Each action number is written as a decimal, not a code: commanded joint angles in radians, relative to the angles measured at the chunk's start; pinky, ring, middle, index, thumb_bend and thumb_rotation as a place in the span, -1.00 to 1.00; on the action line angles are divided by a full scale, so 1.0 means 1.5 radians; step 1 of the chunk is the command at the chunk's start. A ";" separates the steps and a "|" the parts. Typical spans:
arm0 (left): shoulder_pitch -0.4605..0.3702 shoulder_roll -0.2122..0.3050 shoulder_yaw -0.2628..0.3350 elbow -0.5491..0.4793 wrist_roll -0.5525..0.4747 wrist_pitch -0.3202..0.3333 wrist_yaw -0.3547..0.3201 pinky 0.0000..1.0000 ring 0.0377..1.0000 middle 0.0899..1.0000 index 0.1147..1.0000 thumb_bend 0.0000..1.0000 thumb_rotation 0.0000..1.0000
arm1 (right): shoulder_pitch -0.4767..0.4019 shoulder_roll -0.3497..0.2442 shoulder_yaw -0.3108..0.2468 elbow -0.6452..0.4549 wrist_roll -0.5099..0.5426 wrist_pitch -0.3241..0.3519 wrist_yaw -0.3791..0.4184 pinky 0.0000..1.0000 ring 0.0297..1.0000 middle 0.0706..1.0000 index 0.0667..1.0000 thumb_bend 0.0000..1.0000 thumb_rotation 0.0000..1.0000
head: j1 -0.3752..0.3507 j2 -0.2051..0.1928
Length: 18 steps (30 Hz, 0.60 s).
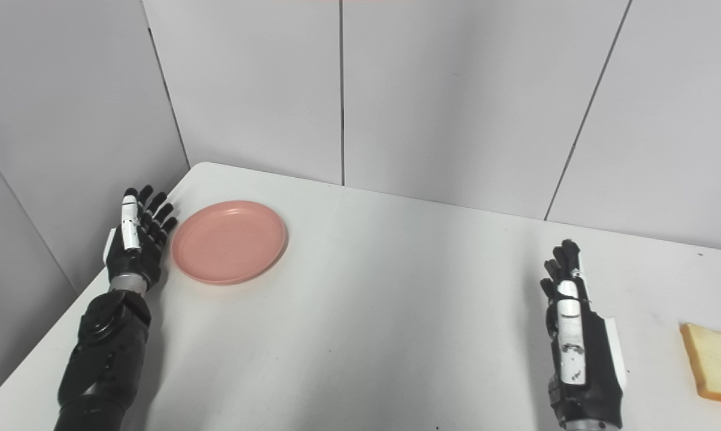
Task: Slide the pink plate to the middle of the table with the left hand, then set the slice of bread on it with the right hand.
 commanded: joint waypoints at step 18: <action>-0.004 -0.023 -0.061 -0.003 -0.008 0.022 -0.071 0.94 0.90 0.88 0.86 -0.04 1.00 | -0.012 0.006 0.001 0.001 -0.002 -0.025 0.003 1.00 1.00 1.00 1.00 -0.64 1.00 | -0.024 0.008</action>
